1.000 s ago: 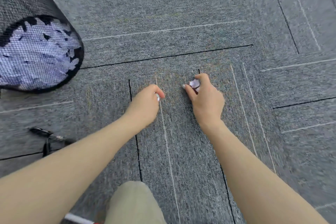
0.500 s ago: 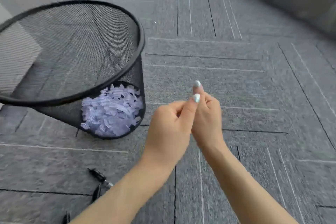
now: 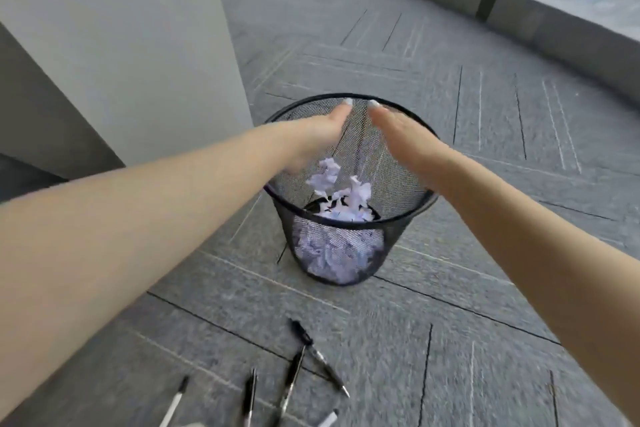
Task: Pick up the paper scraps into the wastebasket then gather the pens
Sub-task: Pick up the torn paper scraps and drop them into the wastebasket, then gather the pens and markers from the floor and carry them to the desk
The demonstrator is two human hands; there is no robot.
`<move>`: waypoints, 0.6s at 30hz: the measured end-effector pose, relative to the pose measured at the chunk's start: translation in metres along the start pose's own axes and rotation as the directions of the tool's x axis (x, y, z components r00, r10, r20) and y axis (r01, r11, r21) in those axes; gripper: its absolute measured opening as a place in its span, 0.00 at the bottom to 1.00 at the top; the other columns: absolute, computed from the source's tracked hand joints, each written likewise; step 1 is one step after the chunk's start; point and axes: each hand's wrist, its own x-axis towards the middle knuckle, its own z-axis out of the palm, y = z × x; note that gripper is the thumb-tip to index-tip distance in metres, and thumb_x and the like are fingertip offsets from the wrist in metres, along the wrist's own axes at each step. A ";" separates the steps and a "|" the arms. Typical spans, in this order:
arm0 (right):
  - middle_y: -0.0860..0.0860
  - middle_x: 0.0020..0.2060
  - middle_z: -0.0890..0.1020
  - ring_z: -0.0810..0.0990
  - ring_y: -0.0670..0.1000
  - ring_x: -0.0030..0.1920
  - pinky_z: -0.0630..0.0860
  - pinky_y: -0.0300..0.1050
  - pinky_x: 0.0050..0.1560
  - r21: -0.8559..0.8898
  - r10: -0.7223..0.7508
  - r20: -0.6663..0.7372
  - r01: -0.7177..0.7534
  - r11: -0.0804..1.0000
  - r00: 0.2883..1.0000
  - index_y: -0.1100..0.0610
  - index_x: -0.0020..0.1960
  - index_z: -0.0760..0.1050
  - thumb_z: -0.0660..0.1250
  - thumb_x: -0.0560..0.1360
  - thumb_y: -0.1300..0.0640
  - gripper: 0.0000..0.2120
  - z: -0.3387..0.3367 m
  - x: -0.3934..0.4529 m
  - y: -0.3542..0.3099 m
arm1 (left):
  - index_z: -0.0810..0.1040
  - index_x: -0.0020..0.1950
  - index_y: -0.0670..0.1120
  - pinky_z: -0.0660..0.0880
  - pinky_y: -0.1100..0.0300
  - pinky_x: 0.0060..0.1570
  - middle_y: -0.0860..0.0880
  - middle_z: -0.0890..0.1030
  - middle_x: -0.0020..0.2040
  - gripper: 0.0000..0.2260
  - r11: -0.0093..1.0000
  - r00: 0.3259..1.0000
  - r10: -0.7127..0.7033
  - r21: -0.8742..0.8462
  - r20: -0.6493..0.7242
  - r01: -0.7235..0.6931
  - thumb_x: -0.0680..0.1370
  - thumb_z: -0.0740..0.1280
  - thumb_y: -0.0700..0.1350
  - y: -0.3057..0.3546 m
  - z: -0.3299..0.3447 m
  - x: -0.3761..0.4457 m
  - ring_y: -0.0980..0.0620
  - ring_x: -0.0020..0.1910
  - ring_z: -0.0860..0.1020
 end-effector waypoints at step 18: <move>0.52 0.45 0.81 0.76 0.54 0.43 0.70 0.48 0.45 -0.430 -0.793 0.257 0.801 0.418 0.552 0.56 0.47 0.78 0.60 0.76 0.52 0.10 0.055 -0.152 0.054 | 0.79 0.48 0.39 0.68 0.63 0.44 0.46 0.77 0.40 0.09 0.257 0.370 0.917 0.488 0.150 -0.834 0.75 0.60 0.38 -0.153 0.027 -0.086 0.53 0.41 0.72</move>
